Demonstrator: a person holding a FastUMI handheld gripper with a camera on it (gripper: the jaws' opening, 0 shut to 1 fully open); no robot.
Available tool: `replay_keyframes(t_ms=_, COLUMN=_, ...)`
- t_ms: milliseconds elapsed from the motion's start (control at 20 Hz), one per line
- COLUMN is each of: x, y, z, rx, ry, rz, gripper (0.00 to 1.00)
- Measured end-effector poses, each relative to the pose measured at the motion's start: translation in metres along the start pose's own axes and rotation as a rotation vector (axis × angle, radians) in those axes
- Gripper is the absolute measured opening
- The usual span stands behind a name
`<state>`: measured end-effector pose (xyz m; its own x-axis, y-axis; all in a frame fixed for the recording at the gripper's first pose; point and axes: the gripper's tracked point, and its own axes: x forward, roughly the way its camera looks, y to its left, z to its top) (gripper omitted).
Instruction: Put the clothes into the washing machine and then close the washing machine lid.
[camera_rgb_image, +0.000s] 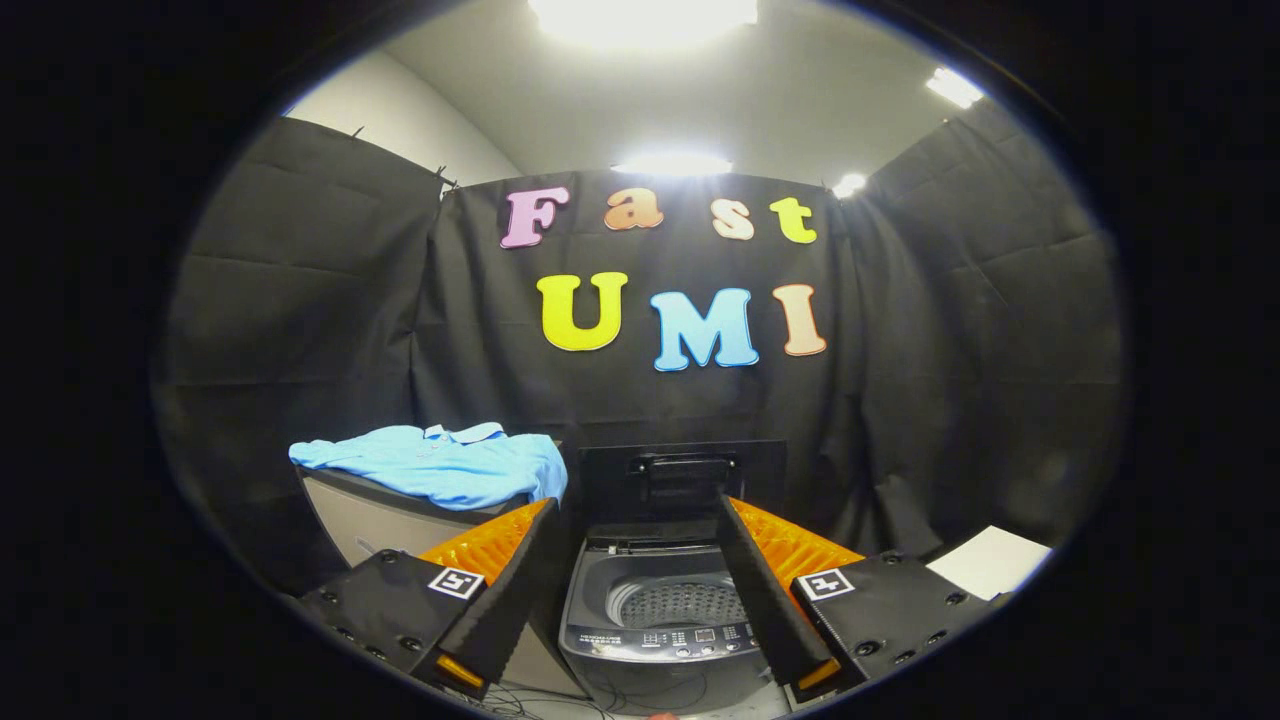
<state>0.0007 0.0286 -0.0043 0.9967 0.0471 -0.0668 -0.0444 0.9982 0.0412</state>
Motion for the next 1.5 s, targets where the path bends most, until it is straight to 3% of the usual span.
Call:
replay_keyframes(t_ms=350, x=0.042, y=0.056, z=0.034, rx=-0.016, ry=0.047, rz=0.088, gripper=0.98)
replay_keyframes(t_ms=650, x=0.087, y=0.132, z=0.054, rx=-0.013, ry=0.094, rz=0.212, gripper=0.98)
replay_keyframes(t_ms=1150, x=0.146, y=0.248, z=0.034, rx=-0.038, ry=0.242, rz=0.349, gripper=0.98)
replay_keyframes(t_ms=1500, x=0.193, y=0.307, z=0.014, rx=-0.041, ry=0.384, rz=0.396, gripper=0.98)
